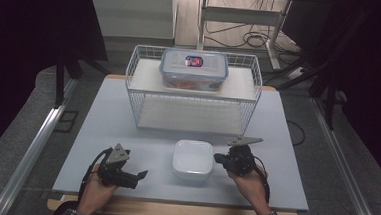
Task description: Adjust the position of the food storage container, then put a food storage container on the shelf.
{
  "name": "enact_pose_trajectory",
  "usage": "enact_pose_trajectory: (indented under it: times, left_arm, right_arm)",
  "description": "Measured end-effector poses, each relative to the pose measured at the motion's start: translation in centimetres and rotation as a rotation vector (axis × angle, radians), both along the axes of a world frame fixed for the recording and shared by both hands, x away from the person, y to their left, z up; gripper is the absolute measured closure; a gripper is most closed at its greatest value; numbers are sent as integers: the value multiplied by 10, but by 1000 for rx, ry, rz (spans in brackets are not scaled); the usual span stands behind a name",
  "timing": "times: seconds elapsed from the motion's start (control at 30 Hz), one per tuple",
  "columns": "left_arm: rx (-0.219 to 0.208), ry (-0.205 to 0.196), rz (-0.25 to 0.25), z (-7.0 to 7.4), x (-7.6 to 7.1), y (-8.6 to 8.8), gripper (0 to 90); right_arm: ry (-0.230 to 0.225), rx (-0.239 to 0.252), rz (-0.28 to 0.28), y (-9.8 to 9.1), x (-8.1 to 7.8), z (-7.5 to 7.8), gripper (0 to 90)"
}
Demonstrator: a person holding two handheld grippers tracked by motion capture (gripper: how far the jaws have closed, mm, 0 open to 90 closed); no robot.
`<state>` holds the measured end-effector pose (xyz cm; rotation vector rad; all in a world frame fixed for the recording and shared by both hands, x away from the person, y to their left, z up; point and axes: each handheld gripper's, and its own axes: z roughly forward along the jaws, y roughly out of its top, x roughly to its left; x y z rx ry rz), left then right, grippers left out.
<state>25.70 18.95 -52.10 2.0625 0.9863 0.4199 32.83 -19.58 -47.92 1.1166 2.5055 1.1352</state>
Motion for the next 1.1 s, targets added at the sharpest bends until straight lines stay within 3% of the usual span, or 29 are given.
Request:
enact_pose_trajectory:
  times: [0.1, 0.3, 0.33, 0.4, 0.47, 0.6, 0.63, 0.9, 1.1]
  left_arm:
    - [-5, 3, 2, 0, 0, 1, 45]
    - [-15, 13, 3, 0, 0, 2, 52]
    - [-16, 15, 0, 0, 0, 2, 52]
    - [-16, 17, -2, 0, 0, 2, 53]
    - [-17, 21, -6, 0, 0, 1, 55]
    - [-16, 24, -8, 0, -1, 1, 55]
    - [-13, 25, -8, 0, -1, 1, 55]
    - [-10, 26, -5, 0, -1, 0, 54]
    - [-15, 40, -7, 2, 1, -3, 54]
  right_arm:
    - [-40, -18, -6, -4, -3, 3, 836]
    - [-72, 17, -4, -15, -10, 6, 699]
    - [-79, 33, -2, -17, -12, 7, 636]
    - [-81, 42, 2, -18, -14, 7, 596]
    - [-95, 52, 9, -19, -18, 8, 462]
    - [-97, 55, 16, -19, -22, 6, 374]
    - [-93, 62, 24, -20, -25, 4, 301]
    - [-79, 74, 26, -27, -27, -4, 169]
    - [-98, 87, 22, -27, -26, -2, 108]
